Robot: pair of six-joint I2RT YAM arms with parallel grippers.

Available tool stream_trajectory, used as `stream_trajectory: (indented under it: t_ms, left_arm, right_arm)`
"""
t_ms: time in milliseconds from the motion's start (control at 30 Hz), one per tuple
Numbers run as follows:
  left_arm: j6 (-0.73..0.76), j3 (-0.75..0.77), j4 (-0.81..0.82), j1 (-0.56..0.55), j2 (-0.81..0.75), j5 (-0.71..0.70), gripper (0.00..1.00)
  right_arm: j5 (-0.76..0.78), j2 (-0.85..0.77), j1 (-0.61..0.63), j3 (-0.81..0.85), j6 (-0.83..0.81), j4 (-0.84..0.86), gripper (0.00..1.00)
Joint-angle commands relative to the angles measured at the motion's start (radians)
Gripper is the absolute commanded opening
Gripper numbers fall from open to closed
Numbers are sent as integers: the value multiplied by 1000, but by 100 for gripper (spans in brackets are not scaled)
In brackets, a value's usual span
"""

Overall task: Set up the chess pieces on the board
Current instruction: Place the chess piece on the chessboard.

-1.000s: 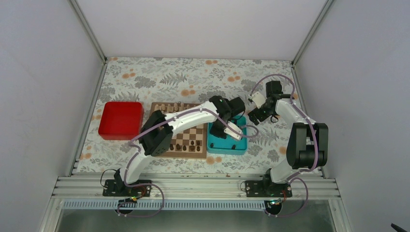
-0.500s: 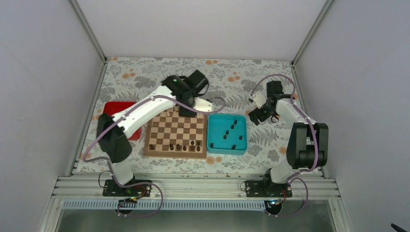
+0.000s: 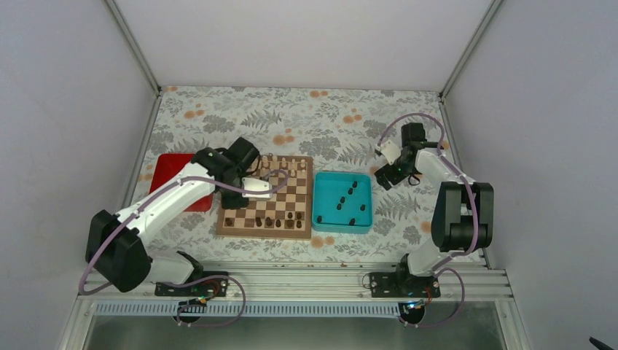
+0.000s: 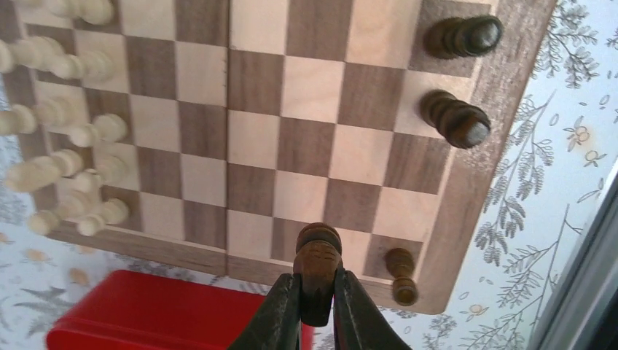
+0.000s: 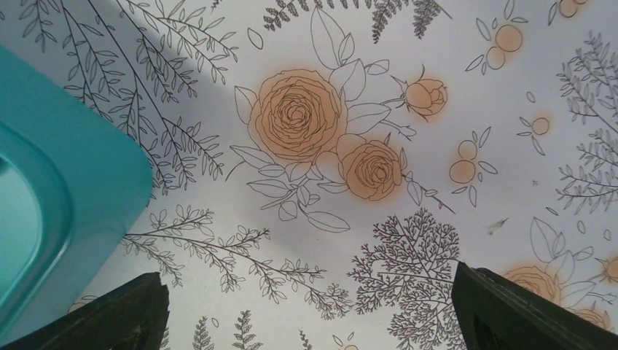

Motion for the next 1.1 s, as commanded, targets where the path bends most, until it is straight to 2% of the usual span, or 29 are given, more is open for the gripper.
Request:
stream_trajectory:
  t_ms: [0, 433, 1067]
  left_arm:
    - [-30, -74, 39, 5, -54, 62, 6]
    - [-49, -250, 127, 5, -80, 97, 6]
    - [-41, -289, 144, 6, -37, 71, 6]
  right_arm:
    - [8, 22, -15, 10, -1, -3, 100]
    - [3, 27, -37, 7, -1, 6, 100]
    - [20, 39, -41, 0, -2, 13, 100]
